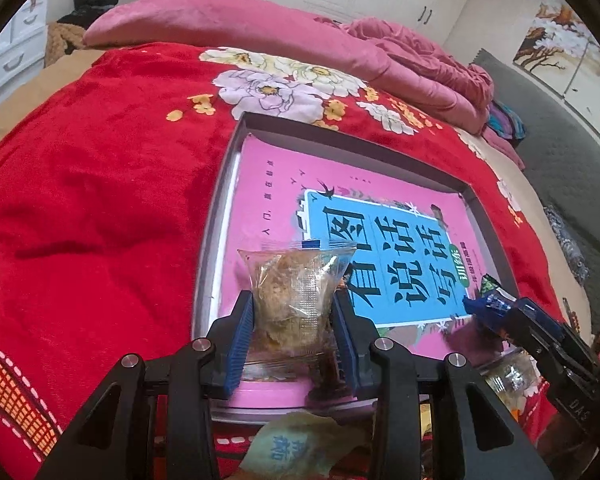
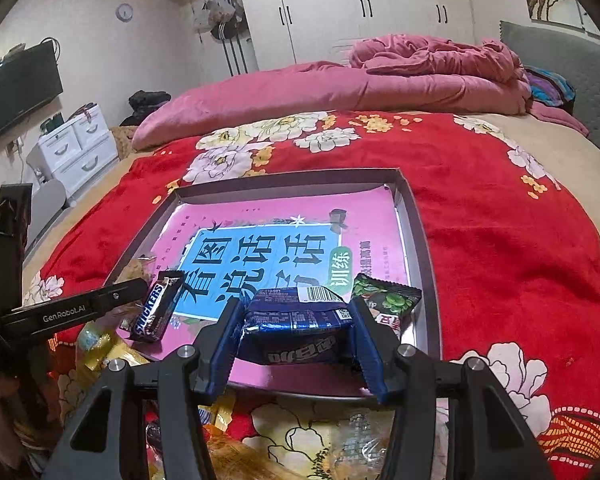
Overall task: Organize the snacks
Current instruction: 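Lift and carry the blue packet over the tray while the left tool carries the pastry bag, then open the right tool to drop the blue packet while the left tool releases the pastry bag, then withdraw both open tools from the tray back toward the snack pile, then move the right tool to the long wrapped bread while the left tool approaches the small biscuit bag, then grasp the long wrapped bread with the right tool while the left tool grasps the small clear biscuit bag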
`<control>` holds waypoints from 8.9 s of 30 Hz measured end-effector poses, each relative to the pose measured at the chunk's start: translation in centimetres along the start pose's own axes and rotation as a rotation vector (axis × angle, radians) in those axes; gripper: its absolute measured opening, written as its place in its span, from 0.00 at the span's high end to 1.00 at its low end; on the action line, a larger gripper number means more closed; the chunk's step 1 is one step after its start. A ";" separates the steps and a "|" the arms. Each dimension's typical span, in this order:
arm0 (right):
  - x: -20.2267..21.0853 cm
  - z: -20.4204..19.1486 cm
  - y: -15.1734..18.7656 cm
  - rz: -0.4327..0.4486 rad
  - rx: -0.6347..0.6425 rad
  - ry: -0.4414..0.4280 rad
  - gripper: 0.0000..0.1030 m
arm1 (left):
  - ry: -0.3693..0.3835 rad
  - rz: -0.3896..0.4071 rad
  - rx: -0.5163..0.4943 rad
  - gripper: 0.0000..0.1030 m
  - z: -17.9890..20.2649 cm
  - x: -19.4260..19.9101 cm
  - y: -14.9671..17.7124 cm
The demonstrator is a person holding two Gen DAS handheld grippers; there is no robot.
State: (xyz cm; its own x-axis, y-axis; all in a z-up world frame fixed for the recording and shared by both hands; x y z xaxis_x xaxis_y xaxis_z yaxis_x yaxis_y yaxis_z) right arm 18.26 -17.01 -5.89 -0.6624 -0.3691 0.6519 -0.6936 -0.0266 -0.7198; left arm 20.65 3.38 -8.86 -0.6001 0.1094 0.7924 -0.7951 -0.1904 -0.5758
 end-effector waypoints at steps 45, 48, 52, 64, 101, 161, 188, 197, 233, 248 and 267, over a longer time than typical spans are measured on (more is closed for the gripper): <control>-2.4 -0.7 1.2 -0.075 0.051 0.043 0.41 | -0.026 -0.008 -0.040 0.59 1.1 -0.1 0.4; -2.3 -0.5 1.1 -0.066 0.042 0.051 0.41 | -0.028 -0.012 -0.034 0.58 0.9 -0.2 0.3; -1.9 0.0 0.8 -0.050 0.007 0.037 0.39 | -0.030 -0.013 -0.030 0.58 0.8 -0.2 0.3; -0.9 0.3 0.3 -0.022 -0.023 0.020 0.32 | -0.042 -0.012 -0.039 0.53 0.7 -0.2 0.3; 1.9 1.6 -0.6 0.065 -0.037 0.030 0.19 | -0.083 0.152 0.022 0.28 -1.9 5.4 -0.8; 8.1 -0.6 3.7 0.049 0.067 0.009 0.10 | -0.069 0.139 -0.218 0.24 3.9 10.7 6.2; 7.8 -1.4 5.7 -0.034 0.099 -0.068 0.09 | 0.042 -0.059 -0.298 0.24 6.6 9.3 11.0; 7.4 -1.6 6.4 -0.074 0.135 -0.080 0.09 | 0.051 -0.117 -0.361 0.24 8.0 8.5 12.6; 3.7 -3.5 8.2 -0.206 0.344 -0.009 0.09 | 0.060 -0.227 -0.315 0.55 6.5 5.8 13.0; 1.0 -6.0 9.2 -0.255 0.578 0.050 0.43 | 0.069 -0.239 -0.309 0.57 6.2 5.8 13.0; 2.7 -4.3 7.6 -0.243 0.233 -0.220 0.64 | 0.073 -0.235 -0.319 0.66 6.8 5.5 12.9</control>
State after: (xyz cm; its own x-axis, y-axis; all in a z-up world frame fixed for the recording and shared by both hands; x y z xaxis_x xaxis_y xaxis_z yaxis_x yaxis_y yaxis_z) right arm 10.00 -14.24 -8.57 -0.3933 -0.5154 0.7614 -0.7233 -0.3379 -0.6023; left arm 7.74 -5.13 -10.54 -0.3943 0.1851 0.9001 -0.8919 0.1588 -0.4234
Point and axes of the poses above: each gripper's, at about its wrist camera, not at the fingertips, and x roughly against the way its jaws point, z to its right, y to its underside, the point moved 6 cm from there along -x, roughly the way its jaws point, and after that the axes turned 7 degrees about -y, right-handed, at the moved point
